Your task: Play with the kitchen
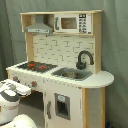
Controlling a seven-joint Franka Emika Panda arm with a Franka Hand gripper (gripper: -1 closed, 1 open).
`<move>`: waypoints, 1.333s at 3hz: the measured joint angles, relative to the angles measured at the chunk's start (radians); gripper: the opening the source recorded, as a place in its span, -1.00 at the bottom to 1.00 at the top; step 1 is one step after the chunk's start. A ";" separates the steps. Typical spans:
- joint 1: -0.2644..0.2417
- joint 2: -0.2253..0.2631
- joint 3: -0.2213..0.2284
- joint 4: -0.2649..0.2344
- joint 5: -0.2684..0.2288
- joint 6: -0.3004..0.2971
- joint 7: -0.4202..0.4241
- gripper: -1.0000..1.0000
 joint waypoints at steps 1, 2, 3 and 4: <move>0.071 -0.001 -0.057 0.012 0.000 -0.061 -0.013 1.00; 0.141 -0.006 -0.079 0.013 0.000 -0.143 -0.013 1.00; 0.205 -0.007 -0.085 0.012 0.000 -0.230 -0.009 1.00; 0.261 -0.011 -0.086 0.009 0.000 -0.319 -0.007 1.00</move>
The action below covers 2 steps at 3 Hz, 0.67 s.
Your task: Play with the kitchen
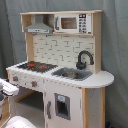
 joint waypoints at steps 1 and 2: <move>-0.011 0.000 -0.057 -0.010 -0.003 -0.026 -0.104 1.00; -0.014 0.004 -0.104 -0.004 -0.003 -0.017 -0.201 1.00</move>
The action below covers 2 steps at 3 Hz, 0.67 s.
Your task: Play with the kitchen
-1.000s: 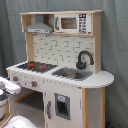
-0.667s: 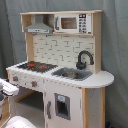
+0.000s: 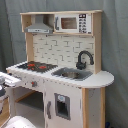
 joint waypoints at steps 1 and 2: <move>0.000 0.005 -0.056 -0.002 0.000 0.011 -0.094 1.00; -0.001 0.012 -0.136 -0.010 0.000 0.026 -0.198 1.00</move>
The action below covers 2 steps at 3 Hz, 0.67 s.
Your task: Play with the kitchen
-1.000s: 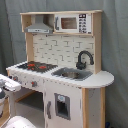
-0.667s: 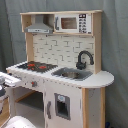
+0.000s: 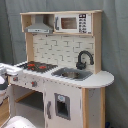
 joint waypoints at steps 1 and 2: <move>0.000 0.008 -0.072 -0.010 0.000 0.020 -0.084 1.00; 0.000 0.022 -0.143 -0.022 0.000 0.037 -0.160 1.00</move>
